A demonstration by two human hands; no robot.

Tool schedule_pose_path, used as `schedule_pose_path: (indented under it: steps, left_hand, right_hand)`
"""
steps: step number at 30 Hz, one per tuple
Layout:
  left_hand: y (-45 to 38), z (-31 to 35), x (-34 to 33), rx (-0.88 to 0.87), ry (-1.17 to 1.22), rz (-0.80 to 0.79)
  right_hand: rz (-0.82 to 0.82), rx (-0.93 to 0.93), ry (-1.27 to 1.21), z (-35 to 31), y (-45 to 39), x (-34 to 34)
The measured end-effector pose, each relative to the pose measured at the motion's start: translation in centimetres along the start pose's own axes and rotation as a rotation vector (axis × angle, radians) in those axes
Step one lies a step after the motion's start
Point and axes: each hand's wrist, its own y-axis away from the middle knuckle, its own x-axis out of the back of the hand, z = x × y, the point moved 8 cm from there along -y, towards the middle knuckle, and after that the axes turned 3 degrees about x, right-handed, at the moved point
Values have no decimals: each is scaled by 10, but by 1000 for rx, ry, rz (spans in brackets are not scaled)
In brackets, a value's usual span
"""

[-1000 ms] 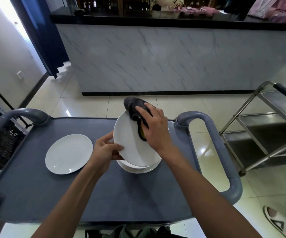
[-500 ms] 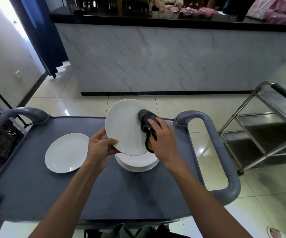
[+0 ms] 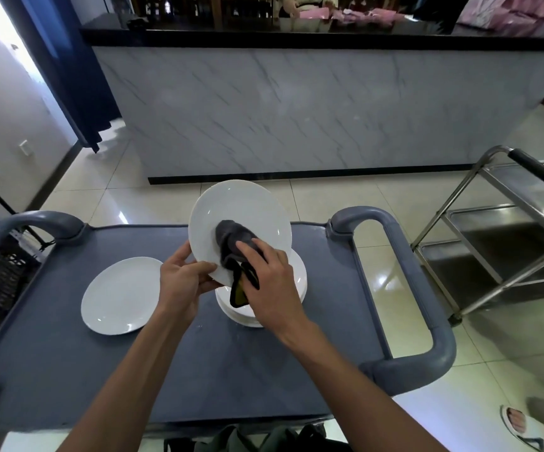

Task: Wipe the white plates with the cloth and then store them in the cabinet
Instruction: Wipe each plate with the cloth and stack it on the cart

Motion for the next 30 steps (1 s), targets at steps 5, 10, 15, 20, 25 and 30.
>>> schedule_pose_path:
  steps: [5,10,15,20,25,30]
  left_hand:
    - [-2,0,5,6,-14,21]
    - [-3,0,5,30,-54,-17]
    - [-1,-2,-1,52,-118,-74]
    - [-3,0,-10,55,-161,-128]
    - [-2,2,-14,41,-254,-200]
    - [-1,10,-5,-13,-266,-203]
  right_hand:
    - [35,-2,74,18,-4,15]
    - [77,-45,136,42,-14,33]
    - [142,-53,177,56,-26,52]
    - [178,-18,201,52,-39,61]
    - [238,5,155,42,-54,71]
    - [80,25,19,44,-69,75]
